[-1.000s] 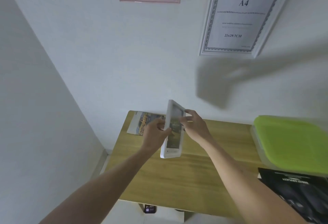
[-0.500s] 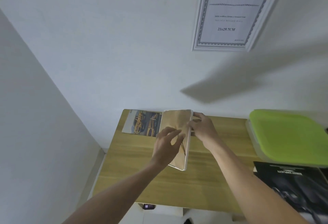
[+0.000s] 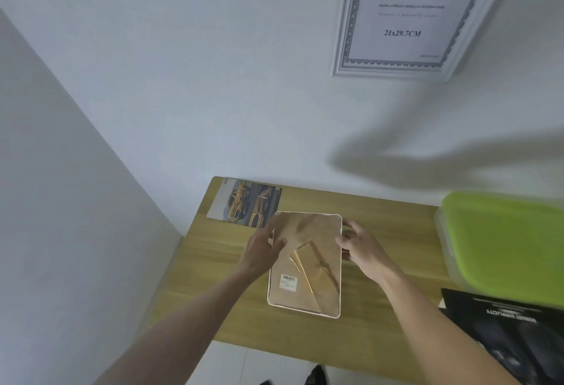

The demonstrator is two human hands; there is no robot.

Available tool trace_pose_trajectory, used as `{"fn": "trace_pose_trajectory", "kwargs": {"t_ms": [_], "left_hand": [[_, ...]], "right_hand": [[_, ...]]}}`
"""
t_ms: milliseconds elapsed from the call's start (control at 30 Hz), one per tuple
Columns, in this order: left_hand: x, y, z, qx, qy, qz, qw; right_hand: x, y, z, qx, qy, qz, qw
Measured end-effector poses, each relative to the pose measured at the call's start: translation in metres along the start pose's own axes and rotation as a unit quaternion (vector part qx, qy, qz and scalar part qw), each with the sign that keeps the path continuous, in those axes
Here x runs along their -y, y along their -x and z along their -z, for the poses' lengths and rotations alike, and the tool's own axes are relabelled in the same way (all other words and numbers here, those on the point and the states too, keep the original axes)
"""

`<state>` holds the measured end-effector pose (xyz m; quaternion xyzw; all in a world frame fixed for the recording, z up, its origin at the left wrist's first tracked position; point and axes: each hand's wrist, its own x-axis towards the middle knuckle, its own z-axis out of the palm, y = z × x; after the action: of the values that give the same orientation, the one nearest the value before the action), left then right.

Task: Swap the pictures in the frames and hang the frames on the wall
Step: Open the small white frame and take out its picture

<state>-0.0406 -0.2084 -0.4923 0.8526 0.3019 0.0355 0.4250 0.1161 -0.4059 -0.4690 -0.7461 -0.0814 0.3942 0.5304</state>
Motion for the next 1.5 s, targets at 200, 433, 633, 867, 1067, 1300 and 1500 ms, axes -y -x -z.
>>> {"fn": "trace_pose_trajectory", "kwargs": {"t_ms": [200,433,633,867,1067,1300,1500], "left_hand": [[0.001,-0.001,-0.014,-0.043,-0.015,0.067,0.997],[0.001,0.003,-0.017,-0.038,0.015,0.123,0.992],[0.007,-0.010,-0.016,0.003,-0.010,0.145,0.989],[0.016,-0.030,-0.013,0.027,-0.013,0.155,0.987],[0.023,-0.042,-0.011,0.050,-0.011,0.177,0.983],[0.029,-0.057,-0.006,0.098,0.075,0.210,0.970],[0.039,-0.051,0.004,0.122,0.259,0.223,0.932]], "right_hand": [[-0.020,-0.008,-0.010,-0.018,0.070,0.041,0.997],[-0.046,-0.007,-0.028,-0.120,0.180,0.132,0.967],[-0.049,-0.020,-0.031,-0.099,0.261,0.104,0.955],[-0.038,-0.033,-0.040,-0.067,0.294,-0.001,0.953],[-0.031,-0.042,-0.041,-0.058,0.283,-0.056,0.956],[-0.028,-0.050,-0.033,-0.050,0.231,-0.088,0.968],[-0.039,-0.050,-0.029,-0.079,0.138,-0.090,0.983]]}}
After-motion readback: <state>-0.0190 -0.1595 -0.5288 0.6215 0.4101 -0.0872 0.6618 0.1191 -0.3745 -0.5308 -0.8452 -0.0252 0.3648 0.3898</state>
